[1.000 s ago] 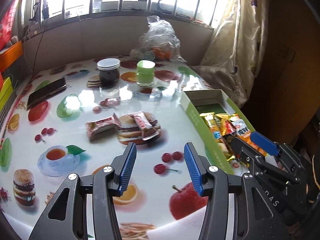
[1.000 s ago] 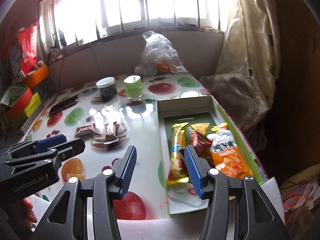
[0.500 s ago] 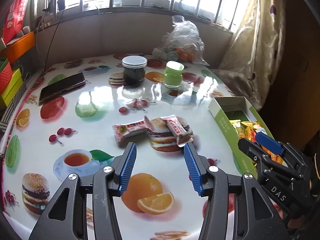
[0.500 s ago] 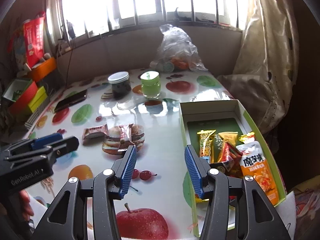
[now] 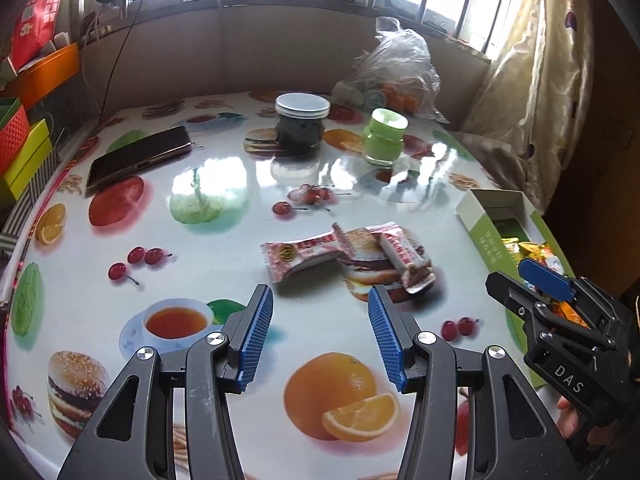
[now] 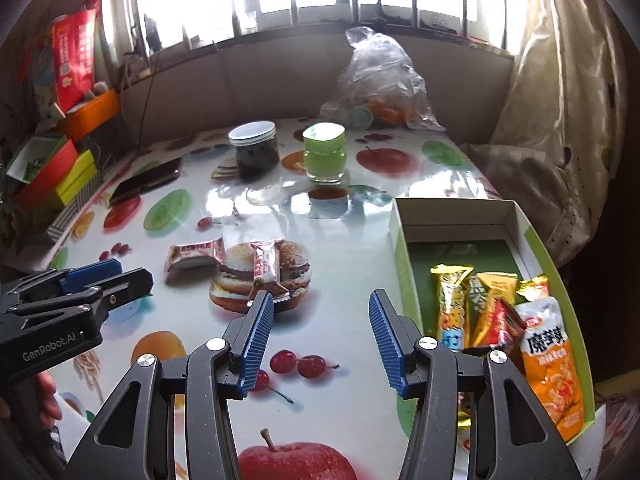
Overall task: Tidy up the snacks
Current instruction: 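Move both open grippers back over the white-red wrapped bars on the table, then grasp a white-red wrapped bar with the left gripper while the right gripper grasps another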
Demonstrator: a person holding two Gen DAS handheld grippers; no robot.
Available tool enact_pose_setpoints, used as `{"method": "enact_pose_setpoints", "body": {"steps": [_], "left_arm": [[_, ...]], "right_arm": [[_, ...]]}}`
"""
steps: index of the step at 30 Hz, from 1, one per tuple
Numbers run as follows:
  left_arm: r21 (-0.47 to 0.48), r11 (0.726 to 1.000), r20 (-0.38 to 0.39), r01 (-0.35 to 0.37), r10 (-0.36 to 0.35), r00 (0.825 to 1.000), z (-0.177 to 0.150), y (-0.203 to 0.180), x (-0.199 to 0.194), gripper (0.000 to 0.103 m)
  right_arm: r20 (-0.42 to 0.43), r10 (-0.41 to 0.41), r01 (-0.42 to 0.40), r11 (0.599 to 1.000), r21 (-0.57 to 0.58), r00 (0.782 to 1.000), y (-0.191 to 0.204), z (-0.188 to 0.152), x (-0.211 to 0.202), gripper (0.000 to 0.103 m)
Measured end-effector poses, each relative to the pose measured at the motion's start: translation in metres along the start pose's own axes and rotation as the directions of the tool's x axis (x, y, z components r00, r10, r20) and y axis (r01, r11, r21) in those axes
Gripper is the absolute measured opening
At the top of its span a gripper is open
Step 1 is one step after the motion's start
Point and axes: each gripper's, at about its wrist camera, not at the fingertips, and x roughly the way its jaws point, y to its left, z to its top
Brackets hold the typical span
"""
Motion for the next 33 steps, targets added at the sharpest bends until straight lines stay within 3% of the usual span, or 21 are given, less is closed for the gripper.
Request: {"method": "enact_pose_setpoints", "body": {"steps": [11, 33], "left_arm": [[0.007, 1.000, -0.034, -0.001, 0.001, 0.999, 0.011, 0.015, 0.023, 0.051], [0.163, 0.984, -0.117, 0.069, -0.050, 0.992, 0.038, 0.005, 0.078, 0.051]], "right_arm": [[-0.041, 0.017, -0.018, 0.999, -0.029, 0.999, 0.011, 0.006, 0.027, 0.049], [-0.148, 0.053, -0.066, 0.994, -0.084, 0.988, 0.029, 0.017, 0.086, 0.049]]}}
